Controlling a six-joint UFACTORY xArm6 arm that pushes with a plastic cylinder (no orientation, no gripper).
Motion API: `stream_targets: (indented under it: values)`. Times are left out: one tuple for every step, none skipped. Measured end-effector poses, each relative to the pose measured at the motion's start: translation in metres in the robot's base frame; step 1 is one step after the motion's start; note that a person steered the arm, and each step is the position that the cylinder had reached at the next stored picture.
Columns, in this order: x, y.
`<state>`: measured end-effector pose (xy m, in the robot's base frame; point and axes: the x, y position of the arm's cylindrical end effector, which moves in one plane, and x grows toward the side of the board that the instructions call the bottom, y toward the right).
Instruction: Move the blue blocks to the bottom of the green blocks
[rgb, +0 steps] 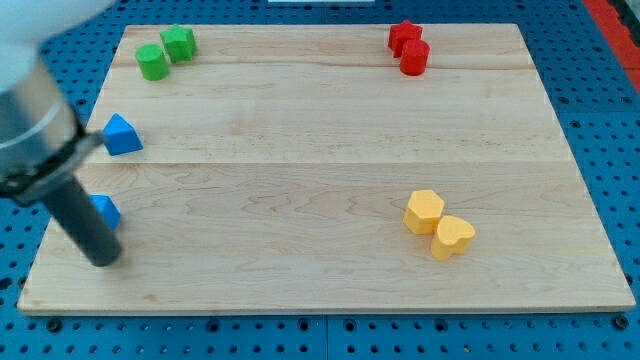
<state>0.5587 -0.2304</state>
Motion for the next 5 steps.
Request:
stream_targets:
  values:
    - [-0.051, -0.004]
    - [-0.1, -0.002]
    - [-0.056, 0.007]
    - [-0.088, -0.054]
    - [-0.133, -0.02]
